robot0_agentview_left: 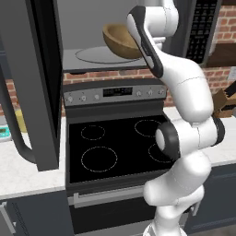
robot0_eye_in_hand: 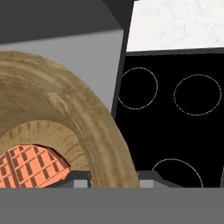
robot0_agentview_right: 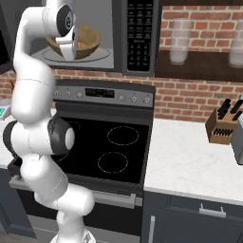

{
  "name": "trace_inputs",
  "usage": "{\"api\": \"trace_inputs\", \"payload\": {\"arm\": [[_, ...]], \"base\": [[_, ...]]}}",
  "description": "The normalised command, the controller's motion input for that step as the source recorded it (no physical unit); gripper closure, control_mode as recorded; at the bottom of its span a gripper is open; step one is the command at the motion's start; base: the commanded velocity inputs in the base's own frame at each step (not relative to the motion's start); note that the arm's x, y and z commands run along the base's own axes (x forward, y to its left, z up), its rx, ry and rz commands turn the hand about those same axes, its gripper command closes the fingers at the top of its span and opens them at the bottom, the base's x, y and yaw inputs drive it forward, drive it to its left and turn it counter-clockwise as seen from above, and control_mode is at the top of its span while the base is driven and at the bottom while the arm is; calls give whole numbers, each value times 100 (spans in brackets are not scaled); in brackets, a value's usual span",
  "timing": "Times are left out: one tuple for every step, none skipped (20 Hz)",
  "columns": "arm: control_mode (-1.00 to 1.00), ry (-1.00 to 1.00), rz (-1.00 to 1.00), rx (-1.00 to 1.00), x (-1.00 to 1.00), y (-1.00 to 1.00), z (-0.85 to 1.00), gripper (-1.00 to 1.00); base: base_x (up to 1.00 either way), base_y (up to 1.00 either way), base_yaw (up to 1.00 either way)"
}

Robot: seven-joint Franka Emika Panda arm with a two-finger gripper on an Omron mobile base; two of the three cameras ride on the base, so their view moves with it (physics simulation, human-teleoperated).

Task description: Open the microwave, place the bowl with waffle inside the microwave, then close the microwave door and turn it on.

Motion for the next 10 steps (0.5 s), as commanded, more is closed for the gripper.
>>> {"api": "trace_inputs", "payload": {"arm": [[-100,3,2,0,85,11,-17,100],[-100,6,2,0,87,16,-18,100],[-100,7,2,0,86,14,-16,100],[-100,7,2,0,84,15,-14,100],[-100,5,2,0,79,15,-6,100],[-100,6,2,0,80,19,-5,100],[-100,6,2,0,77,19,-5,100],[-100,7,2,0,77,18,-8,100],[-100,5,2,0,75,19,-8,100],[-100,4,1,0,74,16,-8,100]], "base": [[0,0,0],[0,0,0],[0,0,0],[0,0,0],[0,0,0],[0,0,0],[0,0,0],[0,0,0],[0,0,0],[0,0,0]]}}
